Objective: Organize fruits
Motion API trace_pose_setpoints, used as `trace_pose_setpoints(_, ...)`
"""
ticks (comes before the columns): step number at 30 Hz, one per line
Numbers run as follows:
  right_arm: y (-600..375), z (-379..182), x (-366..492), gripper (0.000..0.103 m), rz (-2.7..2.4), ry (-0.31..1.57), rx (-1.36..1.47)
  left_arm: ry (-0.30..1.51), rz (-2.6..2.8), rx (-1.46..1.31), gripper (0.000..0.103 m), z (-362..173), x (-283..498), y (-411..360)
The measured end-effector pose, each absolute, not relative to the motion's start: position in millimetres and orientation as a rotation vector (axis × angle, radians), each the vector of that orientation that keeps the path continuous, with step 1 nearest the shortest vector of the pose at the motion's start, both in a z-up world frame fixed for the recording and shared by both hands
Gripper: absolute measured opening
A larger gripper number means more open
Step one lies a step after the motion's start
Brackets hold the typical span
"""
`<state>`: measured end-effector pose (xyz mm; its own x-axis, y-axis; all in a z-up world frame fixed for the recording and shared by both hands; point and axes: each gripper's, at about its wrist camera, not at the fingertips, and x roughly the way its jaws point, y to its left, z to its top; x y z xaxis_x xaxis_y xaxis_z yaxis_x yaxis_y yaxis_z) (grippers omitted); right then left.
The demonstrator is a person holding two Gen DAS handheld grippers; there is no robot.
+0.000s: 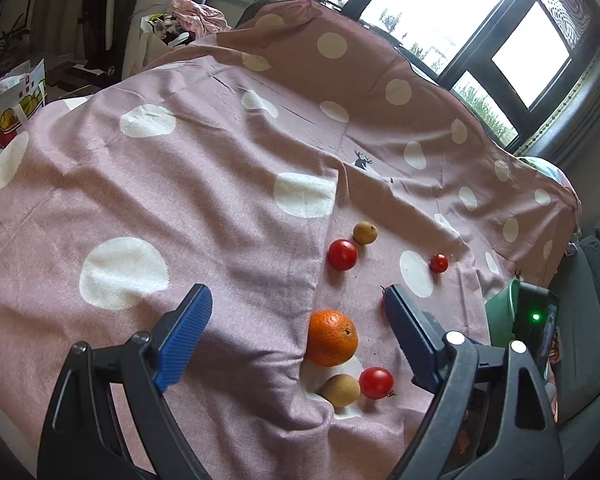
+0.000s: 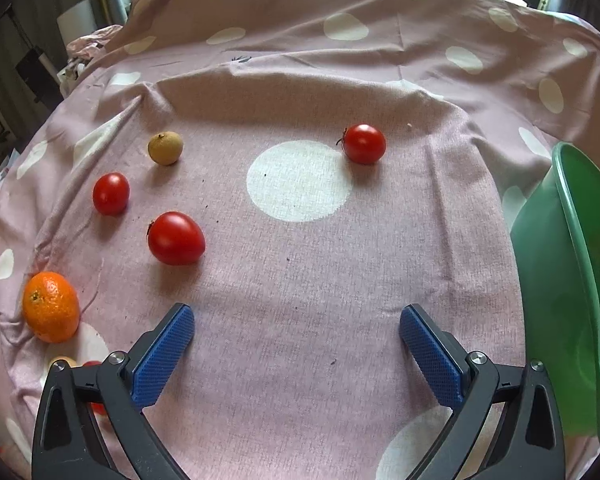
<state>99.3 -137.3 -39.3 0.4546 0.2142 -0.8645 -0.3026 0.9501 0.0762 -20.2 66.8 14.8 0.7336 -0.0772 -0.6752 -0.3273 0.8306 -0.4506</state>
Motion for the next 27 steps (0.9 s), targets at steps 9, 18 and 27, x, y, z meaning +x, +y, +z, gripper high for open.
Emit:
trace_pose_setpoints(9,-114.2,11.9,75.6,0.1,0.721,0.946,0.178,0.703,0.2,-0.635,0.087,19.9,-30.8,87.7)
trace_pose_setpoints(18,-53.8,-27.1,74.7,0.057,0.872,1.084,0.189,0.699,0.199,-0.631,0.082,21.5,-31.1,88.7)
trace_pose_setpoints(27,-87.6,-11.5,78.3,0.042,0.86,1.037,0.291,0.698,0.171,-0.588,0.081,24.0,-28.6,75.9)
